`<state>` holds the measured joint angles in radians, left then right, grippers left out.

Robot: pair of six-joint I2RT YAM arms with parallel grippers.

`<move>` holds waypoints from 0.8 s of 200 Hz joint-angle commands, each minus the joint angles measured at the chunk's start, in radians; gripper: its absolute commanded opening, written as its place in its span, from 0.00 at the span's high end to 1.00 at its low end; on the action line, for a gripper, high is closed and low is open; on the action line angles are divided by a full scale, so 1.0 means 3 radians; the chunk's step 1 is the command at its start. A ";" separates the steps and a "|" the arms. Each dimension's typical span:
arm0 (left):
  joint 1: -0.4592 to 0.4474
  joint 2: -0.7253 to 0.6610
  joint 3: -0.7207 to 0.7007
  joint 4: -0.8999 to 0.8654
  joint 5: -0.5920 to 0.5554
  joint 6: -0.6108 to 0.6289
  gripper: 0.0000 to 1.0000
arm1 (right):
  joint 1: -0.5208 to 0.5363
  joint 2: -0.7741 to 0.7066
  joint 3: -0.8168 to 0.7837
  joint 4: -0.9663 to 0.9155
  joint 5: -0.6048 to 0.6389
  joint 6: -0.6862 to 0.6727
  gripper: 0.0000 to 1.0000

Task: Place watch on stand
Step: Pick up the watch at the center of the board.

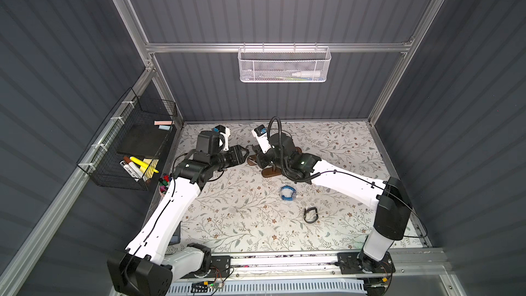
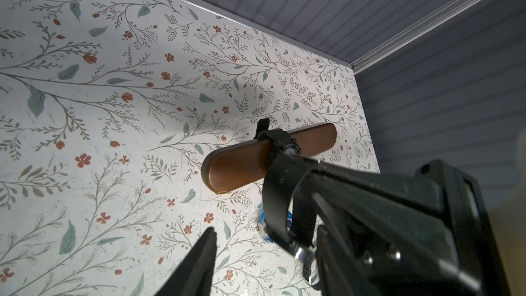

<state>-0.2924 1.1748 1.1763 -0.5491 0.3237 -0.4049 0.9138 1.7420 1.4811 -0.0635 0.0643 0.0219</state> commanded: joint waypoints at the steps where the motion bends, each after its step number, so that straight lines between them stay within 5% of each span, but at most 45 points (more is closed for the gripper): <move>1: 0.0003 -0.0096 0.0129 -0.0175 -0.0304 0.0719 0.41 | -0.0195 -0.0119 0.0173 -0.0471 -0.0555 -0.0164 1.00; 42: -0.0007 -0.0688 -0.0423 0.0527 0.0012 0.1612 0.41 | -0.0403 0.0103 0.0715 -0.1240 -0.1207 -0.0572 1.00; 72: -0.0038 -0.1511 -0.1139 0.1238 0.0626 0.2875 0.30 | -0.0413 0.0354 0.1169 -0.1778 -0.1520 -0.0757 1.00; 160: -0.0058 -0.1213 -0.0792 0.0227 0.1068 0.4846 0.31 | -0.0204 0.0502 0.1404 -0.1946 -0.1415 -0.0758 1.00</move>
<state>-0.3019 0.7654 0.8841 -0.3569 0.5888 0.8333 0.8341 1.8915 1.8492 -0.6212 -0.3676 -0.1864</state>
